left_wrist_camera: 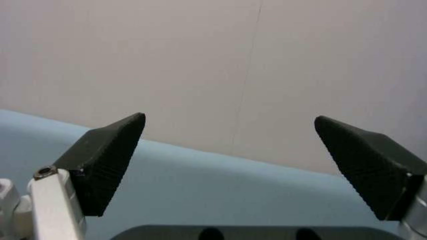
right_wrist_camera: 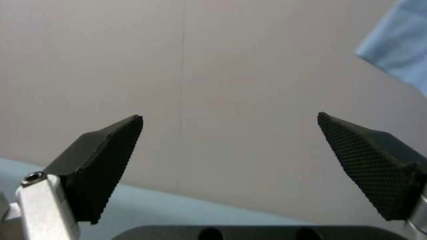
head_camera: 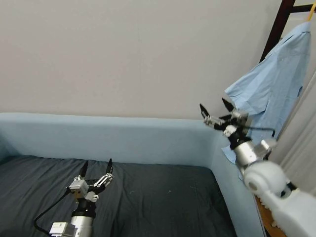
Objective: Pick up the clothes from the sofa and hang them on the clothes hanger.
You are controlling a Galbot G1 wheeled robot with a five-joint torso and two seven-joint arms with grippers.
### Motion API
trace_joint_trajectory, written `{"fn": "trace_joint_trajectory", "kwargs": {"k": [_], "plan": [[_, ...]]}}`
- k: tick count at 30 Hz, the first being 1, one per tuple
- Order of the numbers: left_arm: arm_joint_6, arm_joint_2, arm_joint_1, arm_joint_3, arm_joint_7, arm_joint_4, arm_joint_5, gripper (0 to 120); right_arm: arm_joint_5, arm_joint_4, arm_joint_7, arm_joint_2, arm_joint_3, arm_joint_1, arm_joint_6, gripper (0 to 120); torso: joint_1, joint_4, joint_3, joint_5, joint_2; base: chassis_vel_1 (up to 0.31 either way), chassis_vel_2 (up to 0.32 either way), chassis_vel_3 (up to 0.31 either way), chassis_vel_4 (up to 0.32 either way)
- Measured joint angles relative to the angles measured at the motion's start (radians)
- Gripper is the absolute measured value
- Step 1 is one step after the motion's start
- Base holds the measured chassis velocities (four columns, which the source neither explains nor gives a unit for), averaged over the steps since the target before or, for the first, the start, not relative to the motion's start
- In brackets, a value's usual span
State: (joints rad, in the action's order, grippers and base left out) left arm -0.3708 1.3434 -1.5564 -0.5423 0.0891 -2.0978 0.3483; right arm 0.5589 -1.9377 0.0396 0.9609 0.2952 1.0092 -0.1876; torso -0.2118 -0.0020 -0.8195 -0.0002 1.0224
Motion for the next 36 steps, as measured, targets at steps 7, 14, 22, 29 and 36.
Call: {"fn": "trace_joint_trajectory", "kwargs": {"k": [7, 14, 22, 29, 36], "plan": [[-0.023, 0.051, -0.028, 0.078, 0.004, 0.067, -0.050, 100, -0.245, -0.036, -0.062, 0.238, 0.253, 0.371, 0.007, 100, 0.000, 0.0002, 0.000, -0.0008, 0.000, 0.000, 0.000, 0.000, 0.000], [0.003, 0.096, -0.041, 0.120, 0.038, 0.074, -0.111, 100, -0.320, -0.102, 0.059, 0.337, 0.314, 0.511, 0.044, 100, 0.000, 0.0012, 0.000, -0.0009, 0.000, 0.000, 0.000, 0.000, 0.000], [0.019, 0.108, -0.048, 0.127, 0.045, 0.066, -0.129, 100, -0.322, -0.113, 0.080, 0.350, 0.318, 0.523, 0.062, 100, 0.000, 0.0009, 0.000, -0.0007, 0.000, 0.002, 0.002, 0.015, 0.001], [0.019, 0.107, -0.047, 0.127, 0.045, 0.065, -0.129, 100, -0.317, -0.113, 0.081, 0.347, 0.313, 0.517, 0.063, 100, 0.000, 0.0007, 0.000, -0.0007, 0.000, 0.000, 0.000, 0.000, 0.000], [0.019, 0.106, -0.047, 0.127, 0.045, 0.065, -0.127, 100, -0.314, -0.112, 0.081, 0.345, 0.311, 0.514, 0.063, 100, 0.000, 0.0007, 0.000, -0.0007, 0.000, 0.000, 0.000, 0.000, 0.000]]}}
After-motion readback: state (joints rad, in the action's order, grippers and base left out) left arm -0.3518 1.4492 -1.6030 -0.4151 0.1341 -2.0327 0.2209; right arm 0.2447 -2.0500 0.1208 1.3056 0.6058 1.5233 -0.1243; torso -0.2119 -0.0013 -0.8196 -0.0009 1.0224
